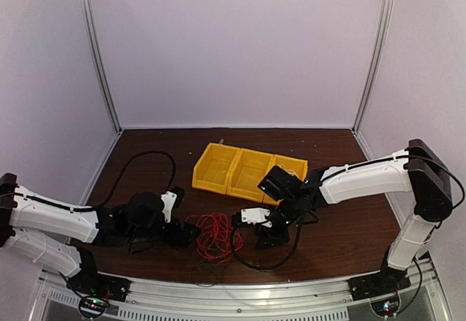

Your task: Untangle the cables

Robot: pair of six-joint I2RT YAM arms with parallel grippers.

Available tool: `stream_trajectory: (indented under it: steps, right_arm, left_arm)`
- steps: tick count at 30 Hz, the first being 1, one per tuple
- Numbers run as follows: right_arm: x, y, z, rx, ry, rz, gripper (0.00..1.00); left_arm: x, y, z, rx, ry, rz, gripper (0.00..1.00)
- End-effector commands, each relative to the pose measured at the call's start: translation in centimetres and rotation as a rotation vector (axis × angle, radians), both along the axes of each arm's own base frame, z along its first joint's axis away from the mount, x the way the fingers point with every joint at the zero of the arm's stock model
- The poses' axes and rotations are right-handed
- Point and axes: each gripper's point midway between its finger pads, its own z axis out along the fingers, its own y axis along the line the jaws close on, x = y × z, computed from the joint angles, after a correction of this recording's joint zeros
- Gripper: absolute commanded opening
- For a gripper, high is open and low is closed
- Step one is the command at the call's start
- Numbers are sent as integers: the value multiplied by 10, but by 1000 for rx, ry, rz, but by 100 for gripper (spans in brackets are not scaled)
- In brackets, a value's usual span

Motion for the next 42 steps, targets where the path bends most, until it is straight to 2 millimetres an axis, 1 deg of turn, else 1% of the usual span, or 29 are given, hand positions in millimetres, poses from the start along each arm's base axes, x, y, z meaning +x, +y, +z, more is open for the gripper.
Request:
stream_trajectory:
  steps: [1,4,5,6,8,10,12,16,18,20,21,22,23,24,25,27,30,31,32,33,34,35,36,37,38,40,42]
  right_arm:
    - [-6,-2,8,31,-17,14,49]
    - [-15,-12,14,32,-97,101,49]
    - [-20,-17,12,15,-134,147,49]
    - [-20,-20,8,-6,-174,180,49]
    - [-16,-21,2,-37,-238,234,48]
    - [-15,-16,-2,-51,-268,268,48]
    - [-20,-9,-6,-56,-279,312,49]
    - [-30,0,-23,-98,-313,386,49]
    - [-31,3,-30,-114,-312,396,49]
    - [-32,8,-32,-106,-303,401,47]
    - [-32,10,-34,-104,-300,404,42]
    - [-33,12,-35,-106,-294,407,33]
    - [-34,14,-35,-107,-286,411,19]
    - [-35,15,-33,-107,-275,409,8]
    - [-34,18,-27,-99,-274,405,0]
    - [-32,27,1,-47,-286,386,0]
    - [-26,45,68,70,-288,349,0]
    - [-25,50,90,114,-256,340,0]
    - [-20,55,116,162,-232,322,0]
    - [-12,58,140,210,-210,295,0]
    - [-3,63,169,273,-198,269,0]
    - [6,65,191,322,-191,235,0]
    - [15,66,210,360,-191,205,0]
    - [21,67,225,388,-190,188,0]
    - [26,67,241,419,-194,167,0]
    - [36,71,270,494,-197,119,0]
    - [39,73,293,559,-173,93,0]
  left_arm:
    - [10,-20,26,-85,-50,-26,92]
    - [10,-16,27,-96,-59,-10,92]
    - [10,-15,28,-101,-63,-5,93]
    - [10,-13,28,-103,-65,-1,93]
    - [10,-12,28,-106,-68,4,93]
    - [11,-13,28,-102,-67,3,93]
    - [11,-14,27,-94,-63,0,93]
    - [12,-13,29,-95,-67,5,93]
    - [11,-10,31,-101,-71,13,93]
    - [11,-7,33,-108,-77,20,93]
    - [10,-6,33,-109,-79,23,93]
    - [10,-5,34,-111,-82,25,93]
    - [10,-4,34,-110,-85,27,93]
    - [11,-4,36,-109,-91,26,93]
    - [12,-5,38,-108,-100,21,93]
    - [13,-13,47,-110,-135,-23,93]
    - [8,-33,76,-180,-225,-141,93]
    - [3,-39,90,-218,-270,-193,88]
    - [-3,-44,108,-257,-335,-235,83]
    - [-11,-47,129,-303,-407,-270,82]
    - [-17,-48,145,-337,-461,-294,83]
    - [-19,-49,158,-358,-495,-306,85]
    - [-20,-50,166,-363,-518,-321,86]
    - [-21,-53,173,-359,-545,-339,86]
    - [-24,-57,175,-352,-554,-374,87]
    - [-25,-67,171,-316,-568,-426,87]
    - [-25,-80,169,-297,-589,-466,87]
